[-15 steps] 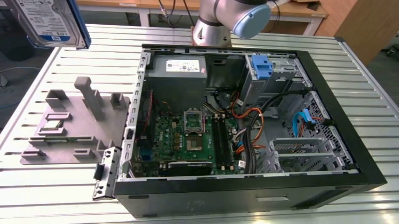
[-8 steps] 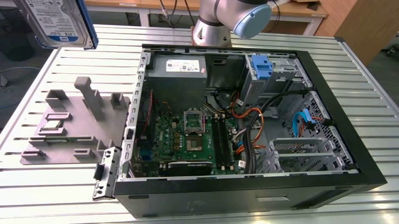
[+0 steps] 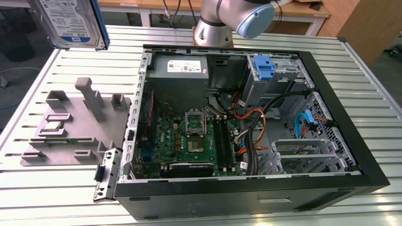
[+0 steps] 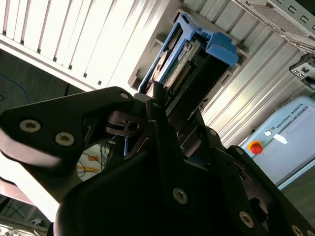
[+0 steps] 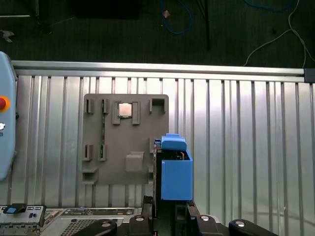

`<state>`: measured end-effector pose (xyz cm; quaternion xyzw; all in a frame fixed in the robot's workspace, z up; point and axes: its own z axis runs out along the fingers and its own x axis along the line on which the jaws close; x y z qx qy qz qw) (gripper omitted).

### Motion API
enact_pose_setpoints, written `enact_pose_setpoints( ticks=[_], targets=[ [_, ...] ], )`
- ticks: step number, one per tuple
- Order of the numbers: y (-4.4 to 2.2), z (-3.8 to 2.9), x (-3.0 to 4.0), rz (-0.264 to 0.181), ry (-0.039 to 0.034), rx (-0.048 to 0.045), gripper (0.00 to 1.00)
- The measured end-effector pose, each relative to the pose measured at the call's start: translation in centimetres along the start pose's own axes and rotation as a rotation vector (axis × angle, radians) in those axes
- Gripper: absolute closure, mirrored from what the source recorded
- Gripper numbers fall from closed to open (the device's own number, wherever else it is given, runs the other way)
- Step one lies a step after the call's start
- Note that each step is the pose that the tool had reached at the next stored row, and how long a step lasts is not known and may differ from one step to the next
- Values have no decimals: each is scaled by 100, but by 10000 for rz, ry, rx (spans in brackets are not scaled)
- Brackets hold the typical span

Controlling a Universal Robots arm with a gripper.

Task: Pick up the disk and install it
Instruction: 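Pick up the disk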

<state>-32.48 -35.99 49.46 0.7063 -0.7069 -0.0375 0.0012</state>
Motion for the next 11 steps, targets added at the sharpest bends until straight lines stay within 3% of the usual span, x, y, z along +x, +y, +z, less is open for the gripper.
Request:
enact_pose_setpoints(
  ticks=[11],
  targets=[
    [-270,-14,0,0,-1,-10,65]
  ],
)
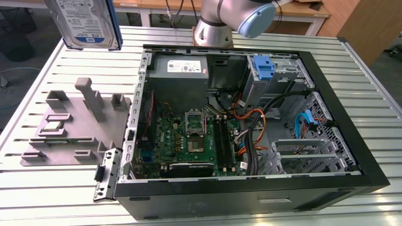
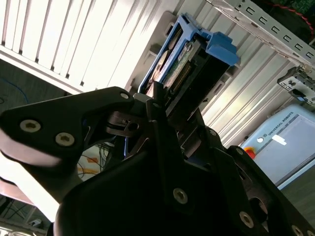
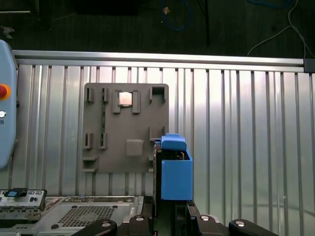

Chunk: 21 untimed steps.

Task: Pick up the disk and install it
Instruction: 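Pick up the disk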

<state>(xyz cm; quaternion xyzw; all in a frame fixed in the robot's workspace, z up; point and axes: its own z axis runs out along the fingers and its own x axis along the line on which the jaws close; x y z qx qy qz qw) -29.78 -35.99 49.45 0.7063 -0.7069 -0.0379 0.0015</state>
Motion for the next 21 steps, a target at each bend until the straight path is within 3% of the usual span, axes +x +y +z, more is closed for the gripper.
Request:
enact_pose_setpoints(
  ticks=[14,21],
  targets=[
    [-234,-13,-1,1,1,-5,65],
    [-261,-15,-1,1,0,-4,65]
  ],
)
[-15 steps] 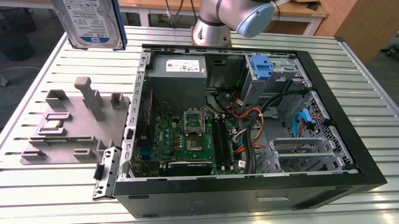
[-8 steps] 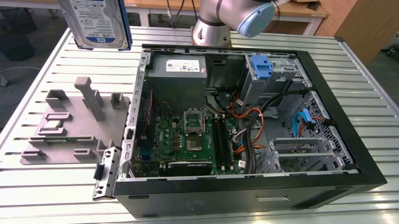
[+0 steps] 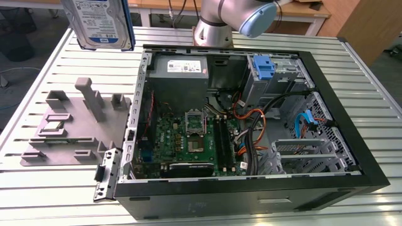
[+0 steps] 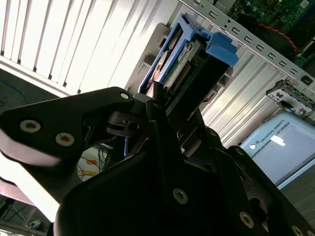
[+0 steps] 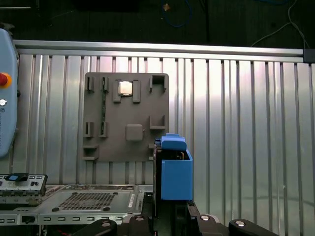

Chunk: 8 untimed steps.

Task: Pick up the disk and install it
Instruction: 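Pick up the disk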

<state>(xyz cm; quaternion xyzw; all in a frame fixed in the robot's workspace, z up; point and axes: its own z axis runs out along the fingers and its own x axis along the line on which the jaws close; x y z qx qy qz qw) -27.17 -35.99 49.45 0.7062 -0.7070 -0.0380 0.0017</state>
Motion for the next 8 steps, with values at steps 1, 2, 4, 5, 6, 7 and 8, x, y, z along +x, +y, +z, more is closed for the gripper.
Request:
enact_pose_setpoints(
  ticks=[1,2,4,5,6,7,8],
  targets=[
    [0,0,0,0,0,-1,65],
    [0,0,0,0,0,0,65],
    [0,0,0,0,0,0,65],
    [-1,0,0,0,0,-1,65],
    [-6,0,0,-1,0,-1,65],
    [-14,-1,0,-2,0,-1,65],
    [-22,-1,0,-1,0,-1,65]
  ],
)
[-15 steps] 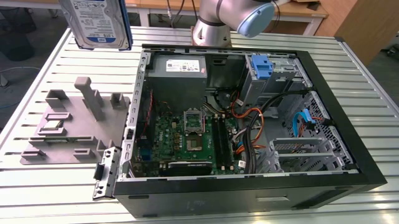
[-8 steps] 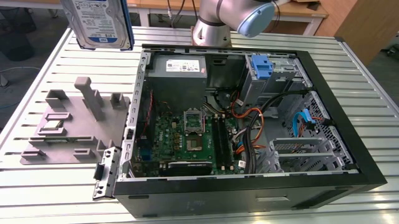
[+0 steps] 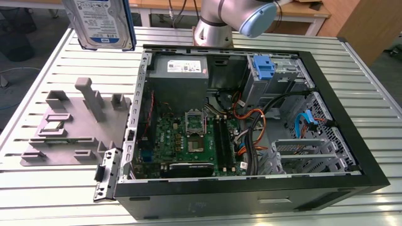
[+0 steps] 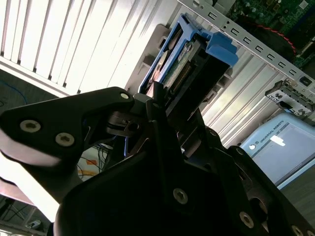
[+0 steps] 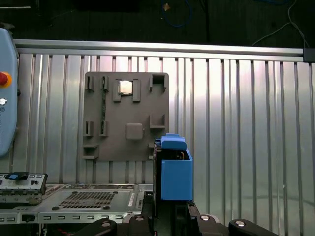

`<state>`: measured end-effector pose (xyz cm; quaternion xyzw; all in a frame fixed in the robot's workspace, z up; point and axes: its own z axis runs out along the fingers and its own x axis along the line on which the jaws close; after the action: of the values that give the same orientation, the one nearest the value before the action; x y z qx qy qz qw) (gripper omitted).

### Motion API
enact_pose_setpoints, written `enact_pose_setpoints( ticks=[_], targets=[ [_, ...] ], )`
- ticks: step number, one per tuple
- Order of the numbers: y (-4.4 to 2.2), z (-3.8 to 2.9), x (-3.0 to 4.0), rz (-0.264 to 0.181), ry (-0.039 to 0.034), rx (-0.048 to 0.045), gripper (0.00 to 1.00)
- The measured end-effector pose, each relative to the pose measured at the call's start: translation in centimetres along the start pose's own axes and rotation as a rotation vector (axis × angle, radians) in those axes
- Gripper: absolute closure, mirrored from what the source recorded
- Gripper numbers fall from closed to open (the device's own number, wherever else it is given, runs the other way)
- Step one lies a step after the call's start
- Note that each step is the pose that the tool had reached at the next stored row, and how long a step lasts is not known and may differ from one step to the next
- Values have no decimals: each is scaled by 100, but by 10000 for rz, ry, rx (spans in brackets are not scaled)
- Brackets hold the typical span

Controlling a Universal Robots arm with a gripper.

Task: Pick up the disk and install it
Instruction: 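Pick up the disk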

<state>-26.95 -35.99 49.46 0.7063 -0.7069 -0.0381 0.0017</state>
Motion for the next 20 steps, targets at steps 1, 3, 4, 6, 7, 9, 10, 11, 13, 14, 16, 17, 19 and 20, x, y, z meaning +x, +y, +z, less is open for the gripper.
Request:
enact_pose_setpoints(
  ticks=[1,3,4,6,7,9,10,11,13,14,16,17,19,20],
  targets=[
    [-10,0,0,2,0,-1,65],
    [-36,-2,0,1,0,-3,65],
    [-48,-3,0,2,0,-4,65],
    [-74,-4,0,1,0,-5,65],
    [-86,-5,0,1,0,-6,65],
    [-114,-6,0,2,0,-7,65],
    [-129,-7,0,2,0,-7,65],
    [-143,-8,0,1,0,-7,65],
    [-169,-9,0,2,0,-7,65],
    [-182,-10,0,1,0,-7,65],
    [-212,-12,0,1,0,-7,65],
    [-230,-13,-1,1,0,-8,65],
    [-266,-15,-1,2,0,-8,65],
    [-286,-16,-1,2,-1,-9,65]
  ],
)
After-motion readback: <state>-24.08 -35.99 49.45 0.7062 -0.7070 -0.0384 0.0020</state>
